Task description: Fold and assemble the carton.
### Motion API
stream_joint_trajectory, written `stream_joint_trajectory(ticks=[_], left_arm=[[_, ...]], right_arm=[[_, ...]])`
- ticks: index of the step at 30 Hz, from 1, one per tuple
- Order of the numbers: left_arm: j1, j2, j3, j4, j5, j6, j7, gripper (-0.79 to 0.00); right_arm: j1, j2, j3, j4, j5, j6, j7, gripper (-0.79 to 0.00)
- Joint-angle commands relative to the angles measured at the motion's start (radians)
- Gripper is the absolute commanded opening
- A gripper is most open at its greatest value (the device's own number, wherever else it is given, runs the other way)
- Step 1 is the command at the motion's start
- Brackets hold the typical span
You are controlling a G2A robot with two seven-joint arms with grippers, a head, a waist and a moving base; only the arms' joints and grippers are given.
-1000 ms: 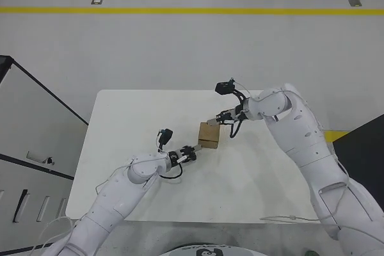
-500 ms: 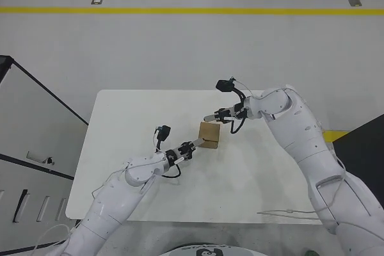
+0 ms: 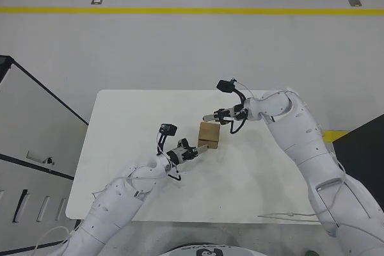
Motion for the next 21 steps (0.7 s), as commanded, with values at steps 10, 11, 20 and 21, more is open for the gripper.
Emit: stream_joint_trajectory(ticks=[10, 11, 20, 21], left_arm=[[-0.001, -0.006, 0.06, 0.04, 0.19, -0.12, 0.178, 0.0], [0.0, -0.009, 0.065, 0.046, 0.204, -0.121, 0.212, 0.0], [-0.004, -0.021, 0.1, 0.076, 0.243, -0.168, 0.244, 0.0], [-0.004, -0.021, 0.102, 0.078, 0.233, -0.183, 0.227, 0.0]], right_arm=[[-0.027, 0.002, -0.003, -0.017, 0.005, 0.008, -0.05, 0.0], [-0.027, 0.001, -0.006, -0.017, 0.004, 0.007, -0.055, 0.0], [-0.028, -0.001, -0.026, -0.012, -0.053, 0.013, -0.164, 0.0], [-0.029, -0.002, -0.028, -0.008, -0.053, 0.012, -0.173, 0.0]])
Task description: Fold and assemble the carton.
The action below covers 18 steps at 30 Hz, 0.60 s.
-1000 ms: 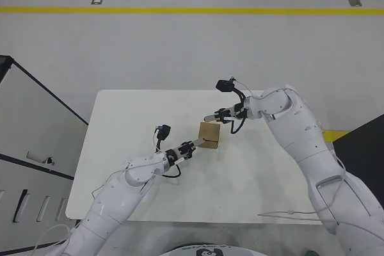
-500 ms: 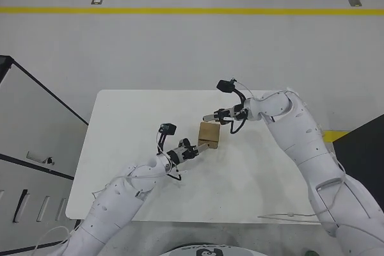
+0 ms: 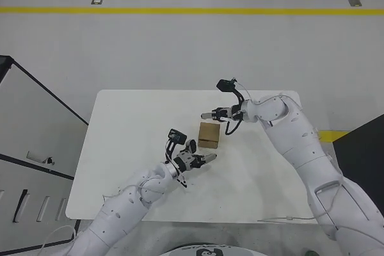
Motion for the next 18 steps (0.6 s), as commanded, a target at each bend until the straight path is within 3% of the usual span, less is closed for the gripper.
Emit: stream_joint_trajectory(ticks=[1, 7, 18], left_arm=[[-0.001, 0.0, 0.002, 0.001, -0.014, -0.028, -0.03, 0.0], [0.001, -0.003, 0.005, 0.003, -0.072, -0.078, -0.052, 0.0], [-0.048, -0.034, 0.045, 0.084, -0.049, -0.062, 0.063, 0.0]], right_arm=[[0.0, -0.002, -0.006, 0.009, 0.0, -0.002, -0.012, 0.0], [0.01, -0.017, -0.036, 0.053, 0.024, -0.016, -0.029, 0.0], [0.034, -0.028, -0.054, 0.112, 0.055, -0.028, -0.023, 0.0]])
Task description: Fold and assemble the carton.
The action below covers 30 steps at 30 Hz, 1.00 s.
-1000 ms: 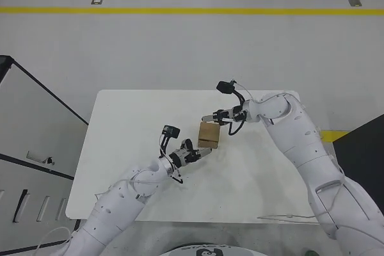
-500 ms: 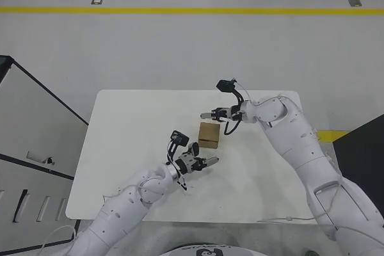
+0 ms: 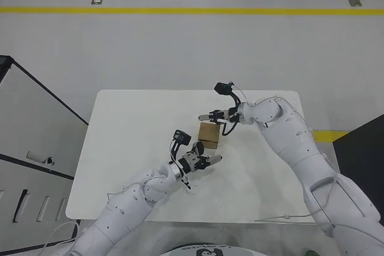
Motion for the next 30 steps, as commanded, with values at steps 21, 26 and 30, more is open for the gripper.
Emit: stream_joint_trajectory(ticks=[21, 26, 30], left_arm=[[-0.032, -0.026, -0.009, 0.07, 0.083, 0.033, 0.129, 0.0], [-0.03, -0.025, -0.023, 0.073, 0.101, 0.021, 0.128, 0.0], [-0.029, -0.018, -0.042, 0.077, 0.14, -0.014, 0.124, 0.0]], right_arm=[[-0.061, 0.035, 0.056, -0.119, 0.019, 0.068, 0.084, 0.0], [-0.079, 0.046, 0.072, -0.153, 0.009, 0.092, 0.086, 0.0], [-0.092, 0.055, 0.089, -0.184, 0.0, 0.102, 0.087, 0.0]])
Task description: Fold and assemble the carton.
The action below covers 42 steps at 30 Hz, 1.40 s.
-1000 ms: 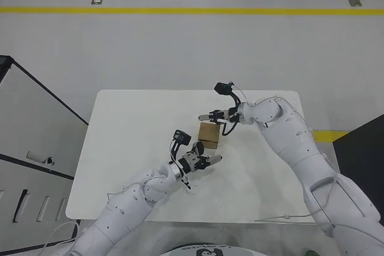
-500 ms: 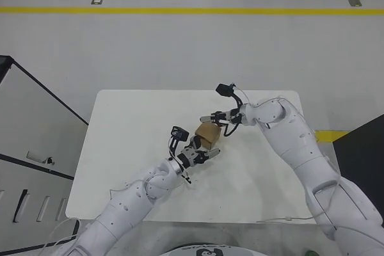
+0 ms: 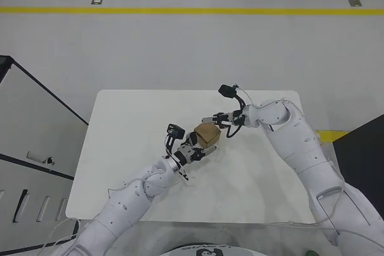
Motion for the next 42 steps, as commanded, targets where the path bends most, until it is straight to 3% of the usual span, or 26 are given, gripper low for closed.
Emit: stream_joint_trajectory(ticks=[1, 14, 19, 22, 31, 37, 42], left_arm=[[0.0, 0.004, -0.008, 0.001, 0.025, -0.021, -0.002, 0.0], [-0.006, 0.011, -0.02, -0.014, 0.113, -0.077, 0.037, 0.0], [-0.037, 0.016, -0.01, 0.063, 0.369, -0.075, 0.199, 0.0], [-0.048, 0.012, 0.012, 0.112, 0.488, -0.071, 0.366, 0.0], [-0.042, 0.012, 0.006, 0.12, 0.468, -0.065, 0.359, 0.0], [-0.055, 0.002, 0.012, 0.157, 0.547, 0.08, 0.378, 0.0], [-0.058, -0.002, 0.017, 0.16, 0.546, 0.088, 0.391, 0.0]], right_arm=[[-0.005, 0.004, 0.009, -0.015, -0.001, 0.004, 0.003, 0.0], [-0.025, 0.02, 0.032, -0.085, -0.01, 0.005, 0.033, 0.0], [-0.025, 0.02, 0.032, -0.085, -0.01, 0.005, 0.033, 0.0], [-0.025, 0.02, 0.032, -0.085, -0.01, 0.005, 0.033, 0.0], [-0.025, 0.02, 0.032, -0.085, -0.01, 0.005, 0.033, 0.0], [-0.025, 0.02, 0.032, -0.085, -0.01, 0.005, 0.033, 0.0], [-0.025, 0.02, 0.032, -0.085, -0.01, 0.005, 0.033, 0.0]])
